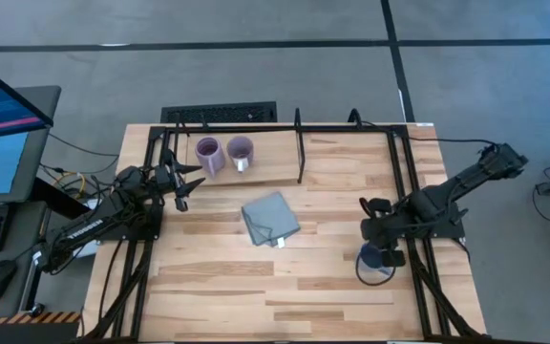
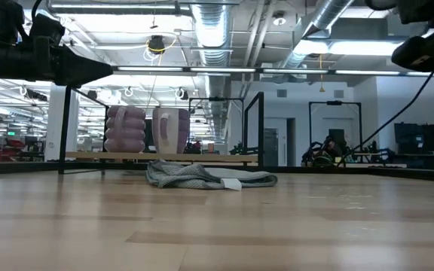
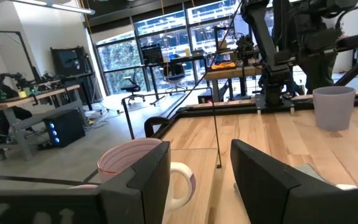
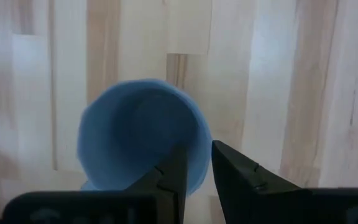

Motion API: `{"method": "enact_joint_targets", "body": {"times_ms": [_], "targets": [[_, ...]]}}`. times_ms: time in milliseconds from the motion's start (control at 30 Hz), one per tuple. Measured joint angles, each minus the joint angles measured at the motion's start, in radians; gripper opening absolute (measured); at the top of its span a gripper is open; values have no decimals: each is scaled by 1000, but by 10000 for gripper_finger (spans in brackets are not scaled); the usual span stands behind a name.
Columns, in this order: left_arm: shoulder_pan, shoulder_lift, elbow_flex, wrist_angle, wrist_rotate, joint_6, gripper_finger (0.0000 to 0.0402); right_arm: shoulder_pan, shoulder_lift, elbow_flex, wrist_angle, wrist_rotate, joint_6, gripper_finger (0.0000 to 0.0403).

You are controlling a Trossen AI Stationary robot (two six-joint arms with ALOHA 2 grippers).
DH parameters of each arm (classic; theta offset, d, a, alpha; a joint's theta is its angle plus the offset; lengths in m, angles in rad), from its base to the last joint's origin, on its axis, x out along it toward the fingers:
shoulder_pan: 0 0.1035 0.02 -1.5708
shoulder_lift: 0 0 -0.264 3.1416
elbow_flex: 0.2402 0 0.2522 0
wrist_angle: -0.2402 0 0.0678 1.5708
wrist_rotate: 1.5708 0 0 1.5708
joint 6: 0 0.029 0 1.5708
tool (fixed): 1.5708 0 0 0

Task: Stack small to large cups/mugs on shelf
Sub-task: Put the blue mug on the shelf

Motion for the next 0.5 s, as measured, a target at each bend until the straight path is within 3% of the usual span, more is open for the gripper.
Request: {"method": "enact_joint_targets", "body": {"times_ms": [500], "targets": [[0, 0, 0, -1, -23, 5, 162, -66, 87, 0, 24, 14, -33, 95]]}}
